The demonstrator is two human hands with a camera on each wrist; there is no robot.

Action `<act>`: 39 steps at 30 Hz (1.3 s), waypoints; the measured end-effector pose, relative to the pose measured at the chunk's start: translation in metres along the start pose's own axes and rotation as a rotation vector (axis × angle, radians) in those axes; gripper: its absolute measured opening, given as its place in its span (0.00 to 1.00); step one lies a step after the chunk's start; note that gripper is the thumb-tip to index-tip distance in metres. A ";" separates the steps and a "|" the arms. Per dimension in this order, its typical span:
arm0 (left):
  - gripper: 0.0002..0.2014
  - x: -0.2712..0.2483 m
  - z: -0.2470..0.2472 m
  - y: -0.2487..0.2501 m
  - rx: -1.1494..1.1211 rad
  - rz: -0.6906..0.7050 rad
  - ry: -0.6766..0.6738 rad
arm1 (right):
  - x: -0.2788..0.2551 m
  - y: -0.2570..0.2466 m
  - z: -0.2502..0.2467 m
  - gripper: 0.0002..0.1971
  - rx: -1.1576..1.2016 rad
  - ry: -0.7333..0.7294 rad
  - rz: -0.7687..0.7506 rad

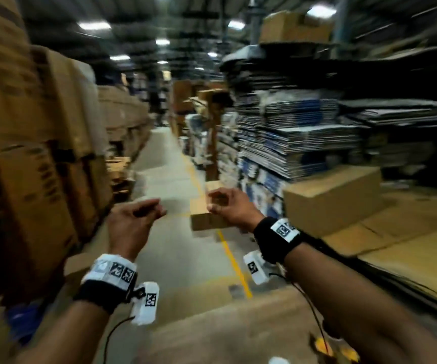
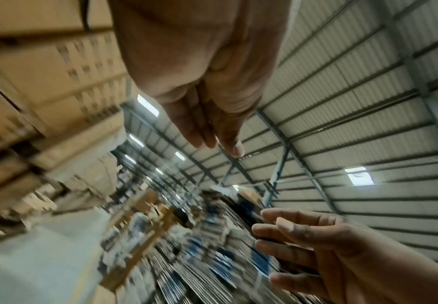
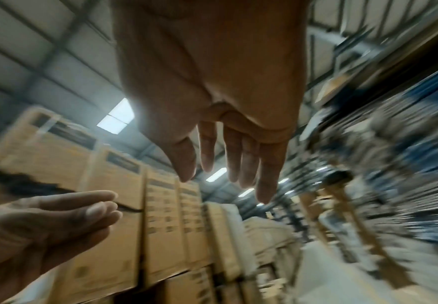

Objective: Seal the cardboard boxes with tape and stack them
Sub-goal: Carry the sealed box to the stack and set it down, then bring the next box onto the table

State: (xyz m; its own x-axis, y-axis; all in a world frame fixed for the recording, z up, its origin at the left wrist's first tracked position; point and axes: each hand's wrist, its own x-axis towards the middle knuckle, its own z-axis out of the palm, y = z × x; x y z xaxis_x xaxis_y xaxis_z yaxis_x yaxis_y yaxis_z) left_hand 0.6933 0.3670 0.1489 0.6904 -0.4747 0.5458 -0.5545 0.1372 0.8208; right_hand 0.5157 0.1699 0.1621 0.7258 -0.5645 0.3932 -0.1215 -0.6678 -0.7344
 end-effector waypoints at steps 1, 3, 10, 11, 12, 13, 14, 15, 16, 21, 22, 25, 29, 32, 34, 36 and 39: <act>0.15 0.002 0.044 0.002 -0.038 0.020 -0.049 | -0.005 0.028 -0.034 0.16 -0.017 0.049 0.073; 0.11 0.006 0.137 0.003 -0.088 0.039 -0.145 | -0.018 0.083 -0.101 0.15 -0.039 0.160 0.193; 0.09 0.025 0.444 -0.040 -0.089 -0.109 -0.372 | -0.034 0.299 -0.270 0.15 -0.054 0.374 0.448; 0.13 0.027 0.486 -0.050 -0.076 -0.144 -0.408 | -0.033 0.329 -0.285 0.15 -0.042 0.398 0.458; 0.19 0.029 0.525 -0.061 -0.051 -0.192 -0.440 | -0.035 0.355 -0.298 0.15 -0.021 0.424 0.451; 0.25 0.033 0.562 -0.070 -0.027 -0.225 -0.463 | -0.035 0.383 -0.310 0.15 0.009 0.462 0.448; 0.30 0.036 0.595 -0.076 0.006 -0.243 -0.485 | -0.037 0.408 -0.320 0.14 0.045 0.498 0.441; 0.34 0.040 0.628 -0.083 0.047 -0.256 -0.497 | -0.038 0.430 -0.329 0.14 0.078 0.524 0.445; 0.38 0.045 0.656 -0.090 0.096 -0.260 -0.501 | -0.039 0.451 -0.337 0.13 0.107 0.540 0.451; 0.52 0.066 0.777 -0.130 0.177 -0.299 -0.454 | -0.044 0.517 -0.363 0.15 0.212 0.616 0.459; 0.53 0.072 0.796 -0.137 0.187 -0.321 -0.446 | -0.045 0.525 -0.368 0.15 0.235 0.627 0.462; 0.49 0.089 0.836 -0.156 0.171 -0.401 -0.456 | -0.049 0.539 -0.378 0.14 0.329 0.643 0.494; 0.27 0.097 0.851 -0.179 0.187 -0.366 -0.313 | -0.050 0.552 -0.388 0.13 0.312 0.633 0.496; 0.20 0.087 0.841 -0.172 0.179 -0.295 -0.281 | -0.049 0.558 -0.391 0.11 0.242 0.613 0.485; 0.18 0.080 0.827 -0.164 0.157 -0.273 -0.242 | -0.048 0.555 -0.388 0.10 0.185 0.599 0.461; 0.17 0.074 0.799 -0.149 0.151 -0.237 -0.196 | -0.045 0.545 -0.384 0.11 0.159 0.602 0.440; 0.17 0.062 0.730 -0.142 0.210 -0.185 -0.157 | -0.042 0.521 -0.366 0.13 0.138 0.545 0.441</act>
State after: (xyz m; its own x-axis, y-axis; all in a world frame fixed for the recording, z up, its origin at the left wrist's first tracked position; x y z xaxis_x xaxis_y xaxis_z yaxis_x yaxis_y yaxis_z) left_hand 0.4756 -0.3160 -0.0565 0.7174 -0.6054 0.3447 -0.5214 -0.1385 0.8420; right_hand 0.1746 -0.3320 -0.0345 0.1821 -0.9541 0.2376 -0.2130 -0.2742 -0.9378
